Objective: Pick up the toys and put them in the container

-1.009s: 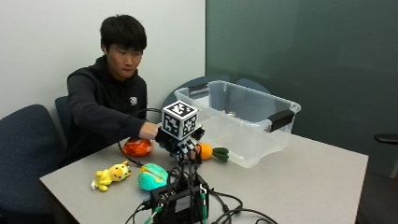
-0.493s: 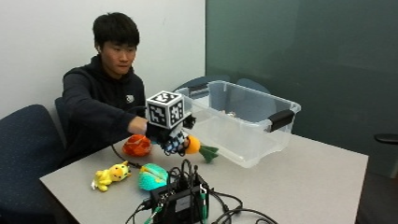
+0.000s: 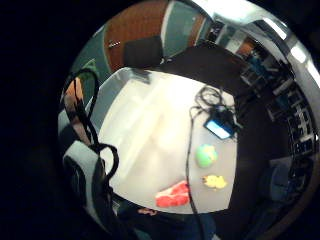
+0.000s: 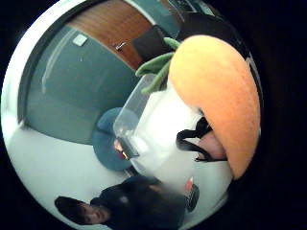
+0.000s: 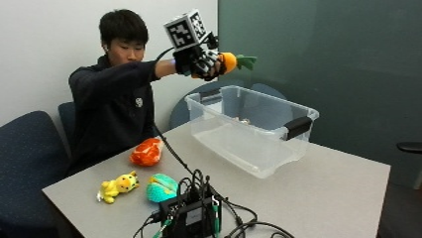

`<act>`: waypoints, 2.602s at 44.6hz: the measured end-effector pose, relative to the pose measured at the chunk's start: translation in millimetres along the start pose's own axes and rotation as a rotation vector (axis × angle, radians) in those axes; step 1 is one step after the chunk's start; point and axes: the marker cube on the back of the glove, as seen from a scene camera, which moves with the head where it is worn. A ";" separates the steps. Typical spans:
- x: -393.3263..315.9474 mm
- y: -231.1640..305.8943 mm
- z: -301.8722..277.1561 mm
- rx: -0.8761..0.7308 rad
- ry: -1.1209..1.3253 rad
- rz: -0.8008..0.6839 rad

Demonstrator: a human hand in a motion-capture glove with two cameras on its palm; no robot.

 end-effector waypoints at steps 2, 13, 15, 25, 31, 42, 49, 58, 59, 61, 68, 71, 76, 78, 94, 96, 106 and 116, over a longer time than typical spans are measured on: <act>-17.4 -10.1 11.0 -0.050 -0.011 0.019; -36.9 -18.1 42.4 -0.226 0.053 -0.029; -26.7 -17.3 31.7 -0.186 0.103 -0.023; 46.8 12.8 -3.7 -0.222 0.184 0.206; 154.9 37.9 0.6 -0.445 0.160 0.396; 246.2 114.7 79.9 -0.636 0.255 0.673; 286.6 131.4 113.6 -0.674 0.277 0.700; 302.5 138.6 139.5 -0.690 0.371 0.728; 303.2 138.5 141.6 -0.673 0.381 0.730; 304.3 137.4 144.9 -0.622 0.394 0.726; 298.7 129.1 146.2 -0.384 0.395 0.634; 286.7 121.6 136.3 -0.277 0.357 0.568; 256.3 102.7 105.6 -0.192 0.242 0.453; 234.3 91.2 85.9 -0.169 0.185 0.398; -34.8 4.6 21.2 -0.036 0.039 0.042; -51.6 2.5 36.5 -0.128 0.042 0.053; -55.4 7.7 57.6 -0.322 -0.009 0.139; 83.8 62.6 3.1 -0.268 0.019 0.384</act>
